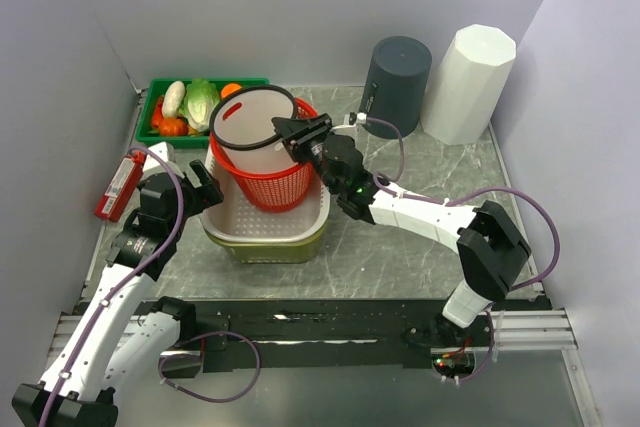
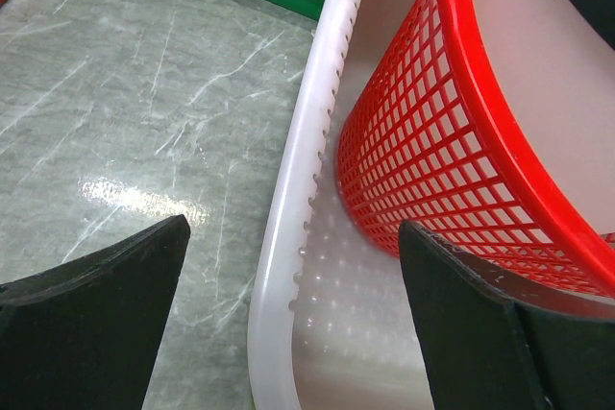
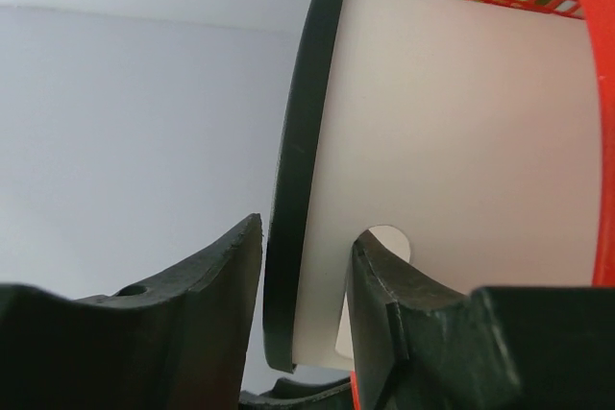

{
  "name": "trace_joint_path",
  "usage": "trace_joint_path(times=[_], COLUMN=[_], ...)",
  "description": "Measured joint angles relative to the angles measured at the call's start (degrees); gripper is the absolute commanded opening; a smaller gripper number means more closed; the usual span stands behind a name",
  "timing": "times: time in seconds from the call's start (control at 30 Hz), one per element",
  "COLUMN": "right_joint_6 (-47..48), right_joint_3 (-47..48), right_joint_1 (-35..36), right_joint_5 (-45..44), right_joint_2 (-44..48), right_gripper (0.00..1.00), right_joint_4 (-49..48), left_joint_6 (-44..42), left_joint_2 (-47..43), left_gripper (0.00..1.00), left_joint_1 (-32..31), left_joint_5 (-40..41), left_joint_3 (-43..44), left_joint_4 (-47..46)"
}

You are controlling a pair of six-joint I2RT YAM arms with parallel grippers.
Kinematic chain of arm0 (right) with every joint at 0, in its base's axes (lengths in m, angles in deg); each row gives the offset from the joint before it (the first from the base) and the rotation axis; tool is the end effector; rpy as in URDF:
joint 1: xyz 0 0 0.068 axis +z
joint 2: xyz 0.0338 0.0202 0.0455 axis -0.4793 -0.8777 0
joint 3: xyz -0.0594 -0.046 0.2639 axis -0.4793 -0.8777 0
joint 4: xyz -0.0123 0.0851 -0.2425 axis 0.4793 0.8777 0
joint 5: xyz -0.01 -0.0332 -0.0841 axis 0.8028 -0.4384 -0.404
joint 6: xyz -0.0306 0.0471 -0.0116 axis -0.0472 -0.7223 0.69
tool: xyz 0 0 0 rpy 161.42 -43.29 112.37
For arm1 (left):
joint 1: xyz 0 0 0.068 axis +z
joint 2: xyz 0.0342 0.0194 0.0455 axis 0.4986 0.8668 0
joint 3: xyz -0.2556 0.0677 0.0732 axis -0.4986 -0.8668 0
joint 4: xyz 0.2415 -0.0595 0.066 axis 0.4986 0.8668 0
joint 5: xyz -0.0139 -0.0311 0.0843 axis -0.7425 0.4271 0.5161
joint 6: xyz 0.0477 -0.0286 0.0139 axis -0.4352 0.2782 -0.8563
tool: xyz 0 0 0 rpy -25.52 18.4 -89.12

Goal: Turn the large container upside down
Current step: Pick up the container from the container.

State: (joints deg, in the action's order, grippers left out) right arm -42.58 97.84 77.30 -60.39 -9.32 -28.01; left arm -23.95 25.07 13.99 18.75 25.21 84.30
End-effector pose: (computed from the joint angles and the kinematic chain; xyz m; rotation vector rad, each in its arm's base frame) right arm 0.2653 0.2812 0.3262 0.7558 1.5644 1.4895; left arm 0.1578 -0.0324 0.3066 -0.4461 1.9460 -0.2198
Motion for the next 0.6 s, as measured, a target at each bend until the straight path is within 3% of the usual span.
trace_joint_path(times=[0.27,0.6], right_joint_6=[2.49,5.07], right_joint_3=[0.0,-0.24], right_joint_1=[-0.24,-0.28], right_joint_5=[3.32,5.29], right_joint_2=[0.0,0.02], right_gripper=[0.2,0.19], right_joint_4=[-3.06,-5.29], left_joint_6=[-0.02,-0.02], left_joint_2=[0.0,0.0], left_gripper=[0.96,0.96], left_joint_1=[0.0,0.0], left_joint_5=[0.0,0.0], left_joint_3=[0.0,0.0], left_joint_4=[0.0,0.0])
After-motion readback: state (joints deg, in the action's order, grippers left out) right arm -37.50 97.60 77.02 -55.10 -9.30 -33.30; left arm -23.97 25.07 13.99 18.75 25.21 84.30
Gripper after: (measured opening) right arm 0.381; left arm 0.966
